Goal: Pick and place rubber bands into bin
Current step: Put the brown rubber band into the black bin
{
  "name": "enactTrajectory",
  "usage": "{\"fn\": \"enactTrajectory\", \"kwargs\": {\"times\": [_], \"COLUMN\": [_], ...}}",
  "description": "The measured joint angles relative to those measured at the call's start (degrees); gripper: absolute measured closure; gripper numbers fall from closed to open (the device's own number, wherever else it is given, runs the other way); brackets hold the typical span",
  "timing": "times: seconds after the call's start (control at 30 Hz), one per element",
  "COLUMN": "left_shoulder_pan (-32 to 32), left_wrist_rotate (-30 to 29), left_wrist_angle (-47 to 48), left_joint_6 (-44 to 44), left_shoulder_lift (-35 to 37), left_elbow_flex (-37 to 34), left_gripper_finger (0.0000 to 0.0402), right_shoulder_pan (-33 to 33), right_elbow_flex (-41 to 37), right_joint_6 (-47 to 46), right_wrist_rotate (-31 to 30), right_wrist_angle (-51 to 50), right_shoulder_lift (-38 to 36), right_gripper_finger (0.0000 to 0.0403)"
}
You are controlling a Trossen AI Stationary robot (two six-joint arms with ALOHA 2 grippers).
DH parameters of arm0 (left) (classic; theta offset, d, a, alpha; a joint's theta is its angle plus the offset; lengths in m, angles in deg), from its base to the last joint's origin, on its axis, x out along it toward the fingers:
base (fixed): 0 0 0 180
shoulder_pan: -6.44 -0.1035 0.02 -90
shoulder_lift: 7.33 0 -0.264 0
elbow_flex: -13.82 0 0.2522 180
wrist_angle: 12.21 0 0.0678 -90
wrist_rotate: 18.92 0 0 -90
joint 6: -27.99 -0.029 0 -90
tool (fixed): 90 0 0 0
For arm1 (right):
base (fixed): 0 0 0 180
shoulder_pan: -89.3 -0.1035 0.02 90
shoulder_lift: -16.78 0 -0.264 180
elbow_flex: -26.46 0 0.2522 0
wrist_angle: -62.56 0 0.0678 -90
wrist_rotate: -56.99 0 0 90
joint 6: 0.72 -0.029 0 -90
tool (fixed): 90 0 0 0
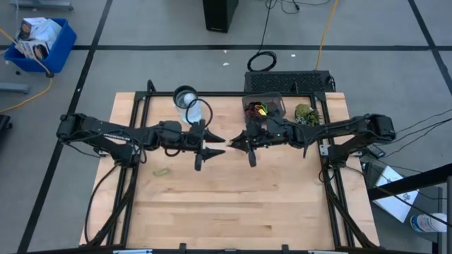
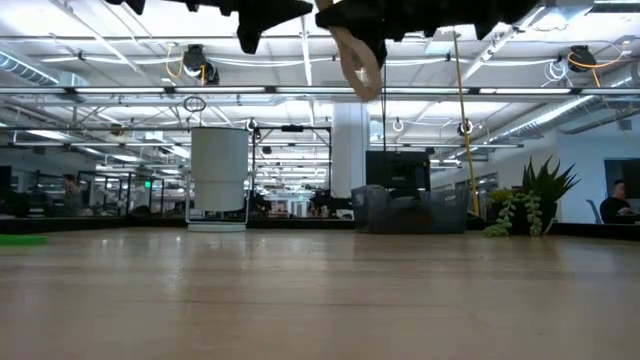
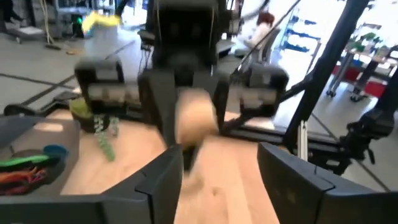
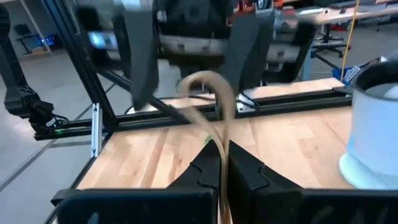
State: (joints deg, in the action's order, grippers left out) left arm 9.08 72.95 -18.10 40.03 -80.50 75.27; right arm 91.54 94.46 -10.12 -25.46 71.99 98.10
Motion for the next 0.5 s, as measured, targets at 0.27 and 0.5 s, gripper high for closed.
{"fn": "enactTrajectory", "kwargs": {"times": [0.27,0.5], "left_shoulder_pan": [-0.2,-0.2], "left_wrist_rotate": [-0.7,-0.4], "left_wrist_angle": [10.2,22.1], "left_joint_6": [1.2,7.3], "left_shoulder_lift": [0.0,0.0], "left_elbow_flex": [0.0,0.0], "left_gripper_finger": [0.0176,0.0176], "right_shoulder_pan": [0.2,2.3], "right_elbow_flex": [0.0,0.0], "right_joint_6": [2.4,6.0], "right_wrist_rotate": [-1.8,-10.0], "right_wrist_angle": [-1.6,-3.7], "right_shoulder_lift": [-7.2,-14.9], "right_gripper_finger": [0.0402,0.0402]}}
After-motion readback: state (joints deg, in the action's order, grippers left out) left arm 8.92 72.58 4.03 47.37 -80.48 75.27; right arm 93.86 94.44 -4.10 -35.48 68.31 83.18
